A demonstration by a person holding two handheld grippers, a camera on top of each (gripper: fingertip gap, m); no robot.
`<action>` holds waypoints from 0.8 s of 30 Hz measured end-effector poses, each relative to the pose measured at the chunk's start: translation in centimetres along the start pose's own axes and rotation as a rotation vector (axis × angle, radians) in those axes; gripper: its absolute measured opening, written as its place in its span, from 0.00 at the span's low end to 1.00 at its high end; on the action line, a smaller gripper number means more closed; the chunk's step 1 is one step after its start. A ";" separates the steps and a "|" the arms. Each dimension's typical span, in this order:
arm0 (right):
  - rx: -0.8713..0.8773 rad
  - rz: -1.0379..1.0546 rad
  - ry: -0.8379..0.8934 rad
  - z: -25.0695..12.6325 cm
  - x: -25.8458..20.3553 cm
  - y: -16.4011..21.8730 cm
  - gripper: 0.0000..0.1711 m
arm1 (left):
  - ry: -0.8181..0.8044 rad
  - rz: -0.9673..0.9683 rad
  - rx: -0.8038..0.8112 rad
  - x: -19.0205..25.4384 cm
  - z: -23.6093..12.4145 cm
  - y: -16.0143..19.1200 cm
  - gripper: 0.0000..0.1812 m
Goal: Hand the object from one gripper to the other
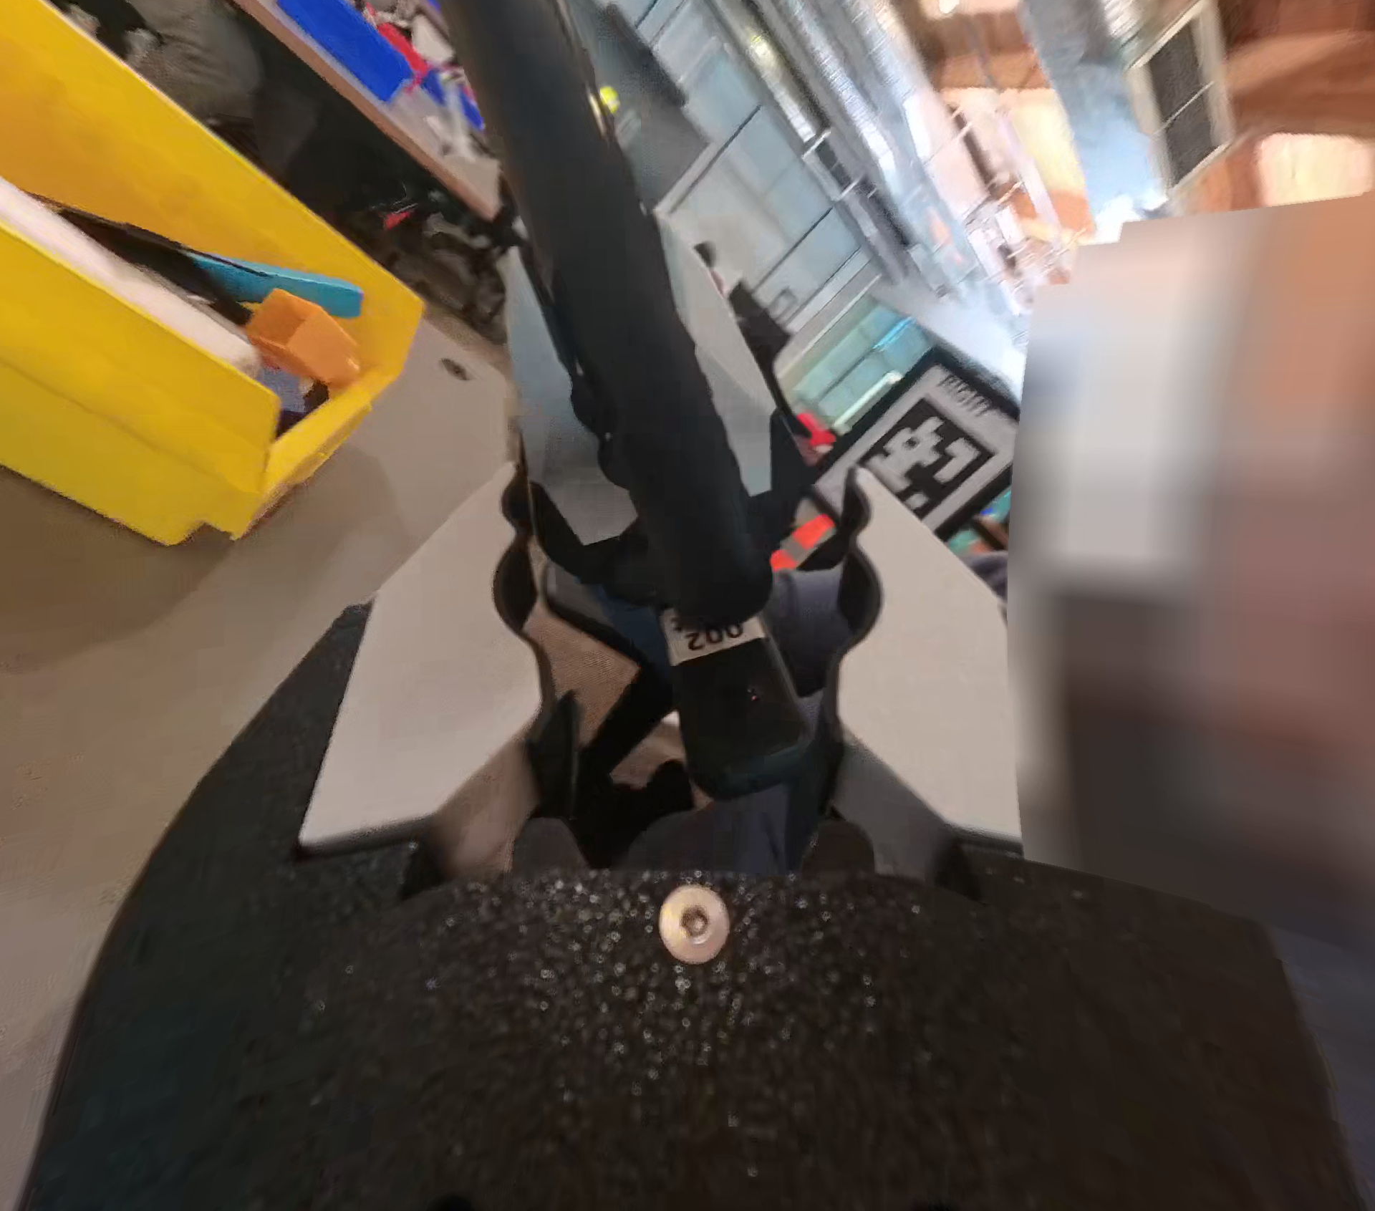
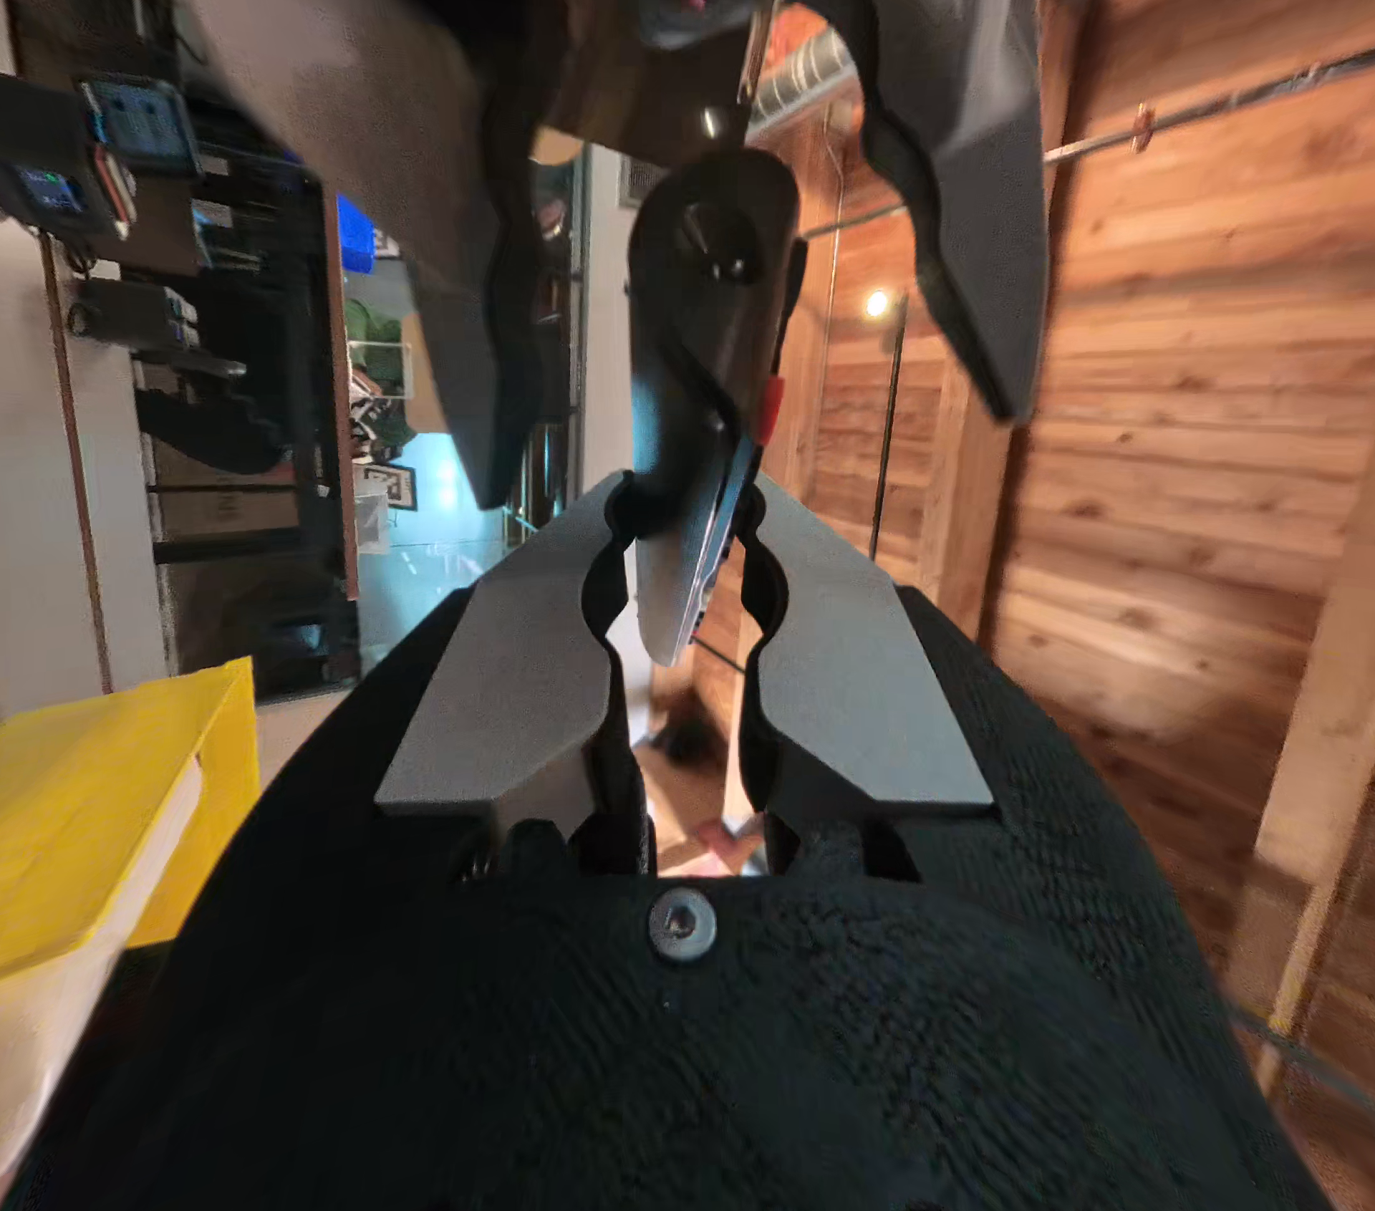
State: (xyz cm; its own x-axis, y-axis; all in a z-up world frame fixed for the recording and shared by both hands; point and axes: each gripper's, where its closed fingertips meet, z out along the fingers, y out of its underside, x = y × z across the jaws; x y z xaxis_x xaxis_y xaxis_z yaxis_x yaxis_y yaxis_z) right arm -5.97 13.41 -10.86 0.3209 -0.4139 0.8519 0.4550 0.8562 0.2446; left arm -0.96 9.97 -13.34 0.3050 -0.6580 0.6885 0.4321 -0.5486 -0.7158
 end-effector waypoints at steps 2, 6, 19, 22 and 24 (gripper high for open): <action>0.015 -0.021 0.000 -0.1 -0.3 -0.4 0.14 | -0.122 0.077 -0.056 -1.0 0.2 0.7 0.34; 0.019 0.032 -0.019 -0.1 -0.7 -0.5 0.14 | -0.223 0.154 -0.124 -1.6 0.1 1.3 0.16; 0.358 1.397 -0.365 -1.9 5.5 3.0 0.51 | -0.535 0.869 -0.275 -3.2 -5.5 -1.3 0.12; 0.409 1.531 -0.669 -3.3 4.4 2.1 0.51 | -0.528 1.112 -0.414 -2.9 -6.0 0.1 0.12; 0.433 1.555 -0.888 -4.9 3.3 0.8 0.51 | -0.566 1.230 -0.487 -3.0 -6.4 0.4 0.12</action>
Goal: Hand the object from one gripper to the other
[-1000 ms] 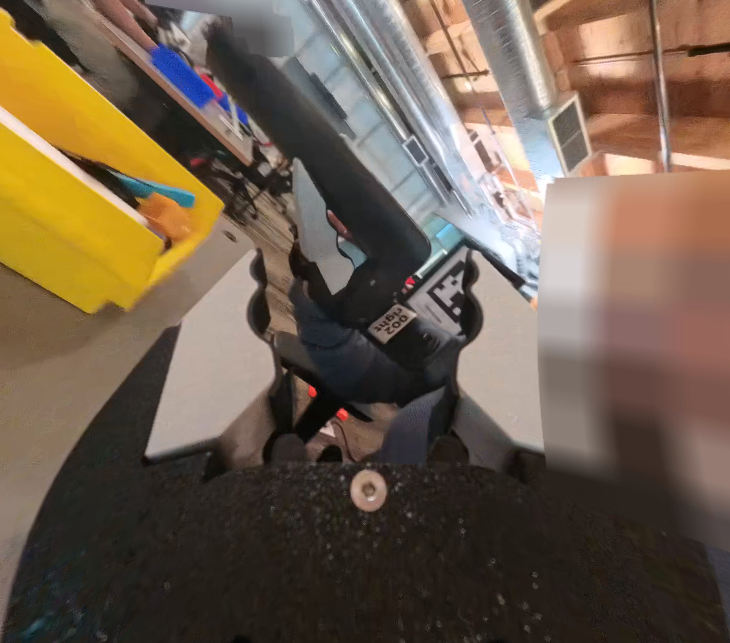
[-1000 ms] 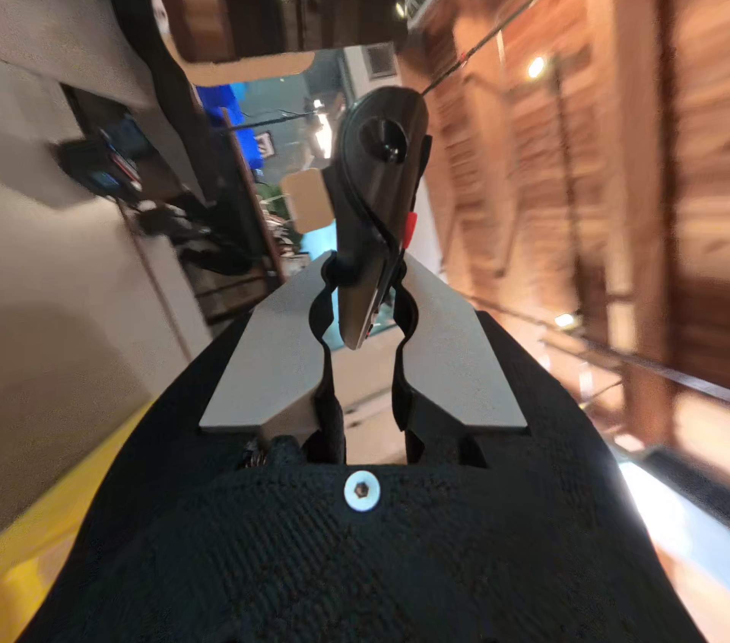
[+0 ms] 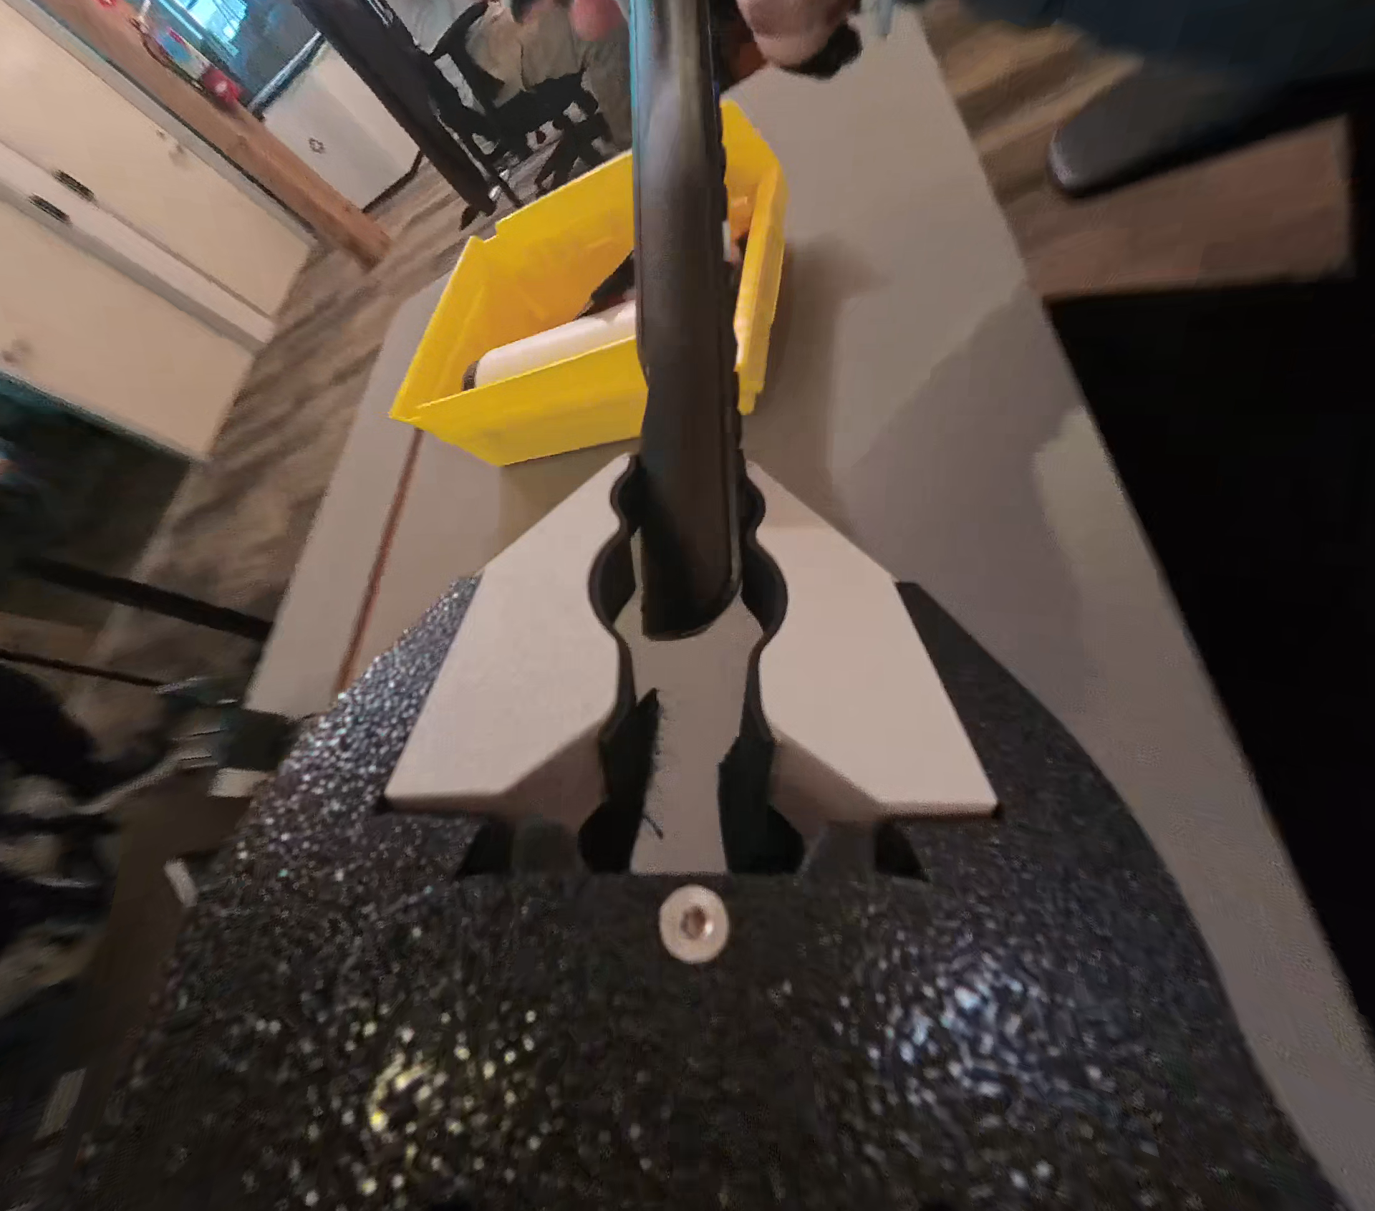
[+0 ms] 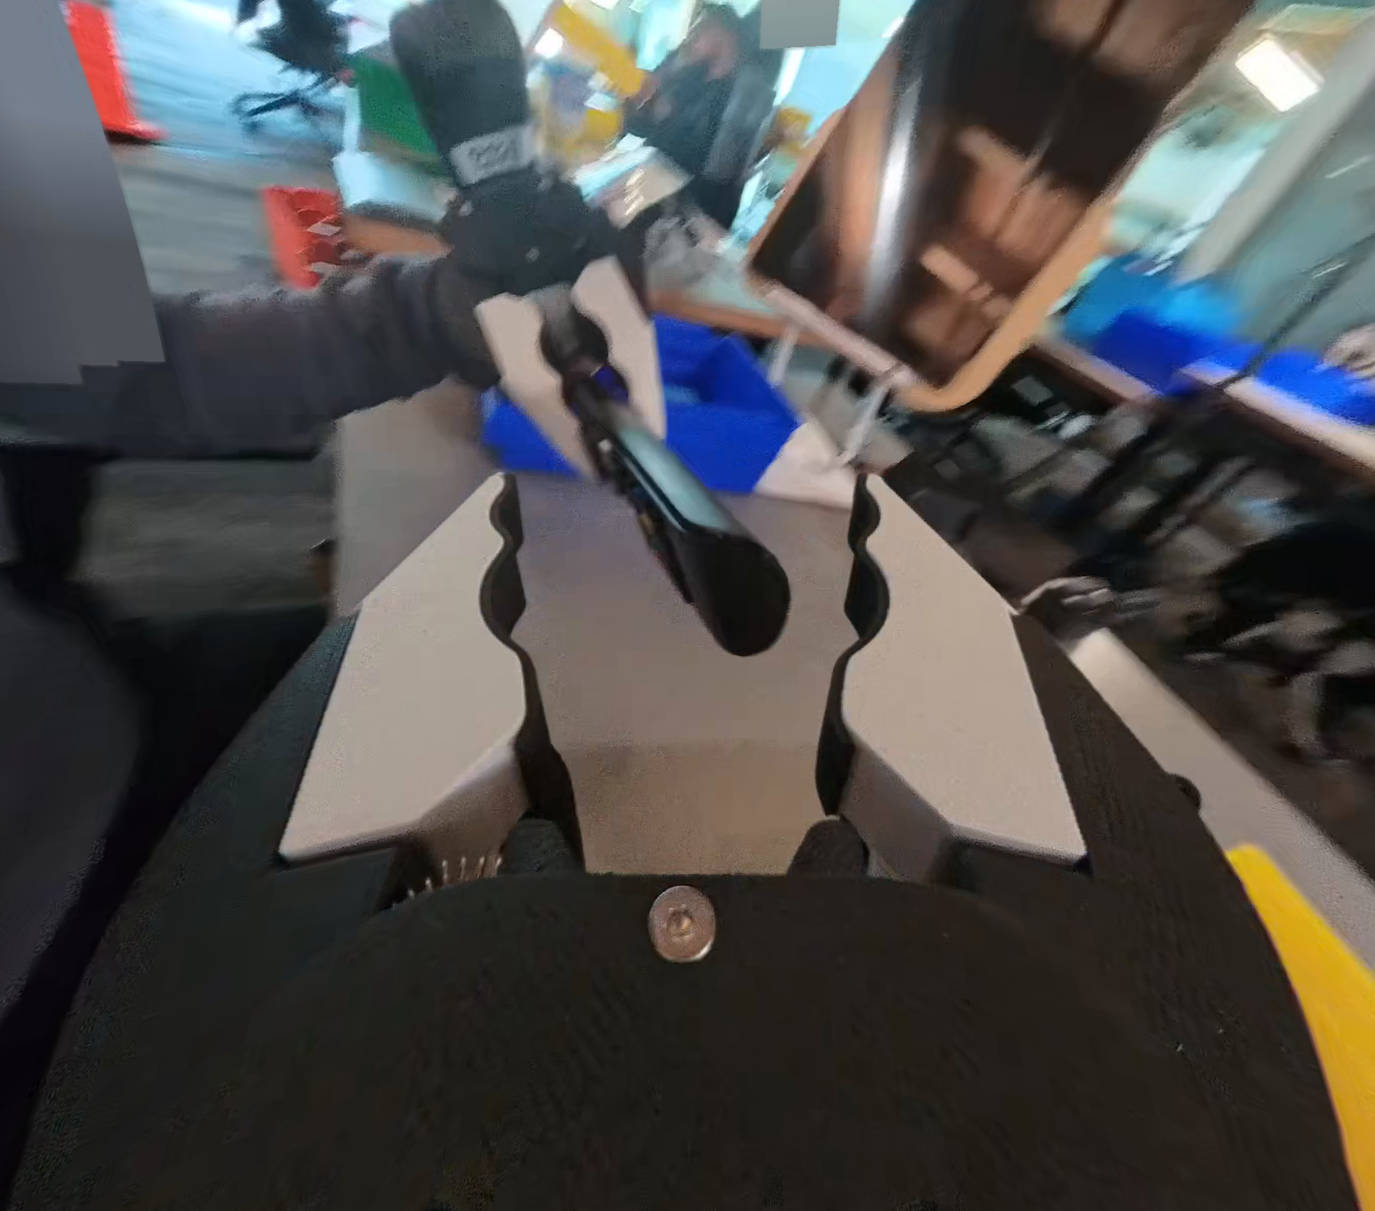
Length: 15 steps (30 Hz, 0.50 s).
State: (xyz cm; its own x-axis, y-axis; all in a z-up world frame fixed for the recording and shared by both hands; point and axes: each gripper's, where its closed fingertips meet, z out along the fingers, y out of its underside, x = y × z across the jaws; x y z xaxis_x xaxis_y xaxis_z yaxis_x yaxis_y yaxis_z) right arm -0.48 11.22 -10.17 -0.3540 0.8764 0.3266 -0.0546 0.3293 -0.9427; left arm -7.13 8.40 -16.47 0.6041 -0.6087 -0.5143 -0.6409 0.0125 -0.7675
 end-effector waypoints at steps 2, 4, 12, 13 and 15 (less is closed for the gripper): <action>-0.084 0.006 -0.099 0.2 -1.6 1.5 0.45 | -0.041 0.115 -0.054 -0.1 -0.2 0.4 0.12; -0.141 -0.030 -0.146 0.6 -2.7 2.7 0.40 | -0.063 0.206 -0.107 0.0 -0.3 0.9 0.12; -0.303 -0.135 -0.186 2.1 -4.2 5.8 0.29 | 0.038 0.211 -0.054 1.9 0.2 0.3 0.12; -0.315 -0.141 -0.192 2.1 -4.4 6.1 0.27 | 0.041 0.204 -0.040 1.9 0.1 0.1 0.12; -0.343 -0.169 -0.185 2.3 -4.4 6.6 0.26 | 0.055 0.181 0.002 2.1 0.0 -0.5 0.12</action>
State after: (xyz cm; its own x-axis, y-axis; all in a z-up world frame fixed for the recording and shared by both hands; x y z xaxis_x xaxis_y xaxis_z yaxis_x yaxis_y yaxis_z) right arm -1.40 8.72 -17.96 -0.5301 0.7326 0.4269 0.1763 0.5877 -0.7896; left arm -5.57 7.14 -17.18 0.4525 -0.6385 -0.6225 -0.7358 0.1269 -0.6651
